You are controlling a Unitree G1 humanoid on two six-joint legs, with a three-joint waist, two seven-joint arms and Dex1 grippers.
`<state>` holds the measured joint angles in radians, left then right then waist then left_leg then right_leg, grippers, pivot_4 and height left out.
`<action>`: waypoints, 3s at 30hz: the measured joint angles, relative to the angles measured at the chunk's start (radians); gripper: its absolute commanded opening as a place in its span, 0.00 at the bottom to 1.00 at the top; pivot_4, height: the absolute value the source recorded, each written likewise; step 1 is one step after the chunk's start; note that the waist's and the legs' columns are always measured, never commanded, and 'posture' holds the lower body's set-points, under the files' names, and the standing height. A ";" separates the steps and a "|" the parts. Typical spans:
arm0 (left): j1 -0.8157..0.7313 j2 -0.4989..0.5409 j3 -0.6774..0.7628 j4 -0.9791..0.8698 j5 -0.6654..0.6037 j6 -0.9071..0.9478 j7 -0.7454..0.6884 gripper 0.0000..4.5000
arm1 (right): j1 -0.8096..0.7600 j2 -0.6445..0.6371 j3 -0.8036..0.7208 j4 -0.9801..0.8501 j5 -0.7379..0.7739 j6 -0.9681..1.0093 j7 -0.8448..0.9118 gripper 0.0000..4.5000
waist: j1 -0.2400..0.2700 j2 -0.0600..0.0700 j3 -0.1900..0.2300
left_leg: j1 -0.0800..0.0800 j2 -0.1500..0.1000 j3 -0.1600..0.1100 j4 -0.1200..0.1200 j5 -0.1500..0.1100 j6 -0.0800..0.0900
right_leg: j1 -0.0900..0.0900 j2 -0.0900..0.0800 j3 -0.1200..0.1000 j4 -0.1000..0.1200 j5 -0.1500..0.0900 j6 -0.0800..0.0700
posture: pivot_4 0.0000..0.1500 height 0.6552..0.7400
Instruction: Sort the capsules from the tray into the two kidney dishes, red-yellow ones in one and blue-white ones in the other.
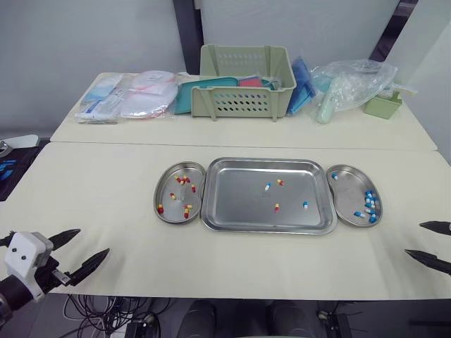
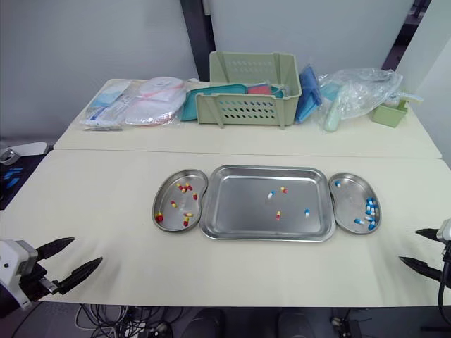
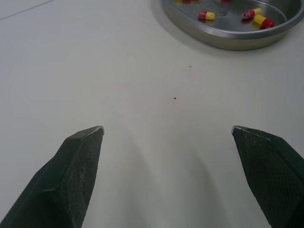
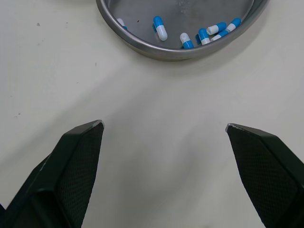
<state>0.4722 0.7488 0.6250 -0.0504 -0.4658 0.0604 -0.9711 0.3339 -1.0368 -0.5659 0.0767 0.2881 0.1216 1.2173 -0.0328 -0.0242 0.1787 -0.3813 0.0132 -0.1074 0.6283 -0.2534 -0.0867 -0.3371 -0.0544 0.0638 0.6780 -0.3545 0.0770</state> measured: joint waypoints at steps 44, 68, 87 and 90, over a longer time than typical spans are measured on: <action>-0.095 -0.056 -0.221 -0.578 -0.119 0.319 0.166 1.00 | 0.048 0.325 0.313 -0.472 0.046 -0.101 -0.185 0.96 | 0.004 -0.004 -0.003 | 0.000 0.000 -0.002 0.001 0.000 0.000 | 0.002 0.000 -0.001 0.001 0.000 0.000 | 1.00 1.00; -0.833 -0.422 -0.906 -0.364 0.050 0.792 0.590 0.65 | 0.014 0.341 0.370 -0.493 0.046 -0.091 -0.248 1.00 | 0.003 -0.002 -0.003 | 0.000 -0.001 -0.002 0.003 0.000 0.000 | 0.001 0.000 -0.001 0.001 0.000 0.000 | 1.00 1.00; -1.001 -0.581 -1.073 -0.061 0.221 0.803 0.590 0.65 | 0.059 0.351 0.379 -0.468 0.043 -0.127 -0.276 1.00 | 0.005 -0.002 -0.003 | -0.001 -0.001 -0.002 0.004 0.000 -0.001 | 0.001 0.000 -0.001 0.001 0.000 0.000 | 1.00 1.00; -1.015 -0.601 -1.083 -0.021 0.244 0.780 0.584 0.65 | 0.060 0.351 0.388 -0.478 0.043 -0.123 -0.286 1.00 | 0.004 -0.002 -0.003 | -0.001 -0.001 -0.002 0.004 0.000 -0.001 | 0.001 0.000 -0.001 0.001 0.000 0.000 | 1.00 1.00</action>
<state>-0.5432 0.1482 -0.4584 -0.0713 -0.2214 0.8401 -0.3874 0.3942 -0.6857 -0.1778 -0.4018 0.3313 -0.0017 0.9314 -0.0284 -0.0258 0.1759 -0.3819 0.0118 -0.1091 0.6320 -0.2531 -0.0872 -0.3357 -0.0544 0.0632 0.6793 -0.3542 0.0775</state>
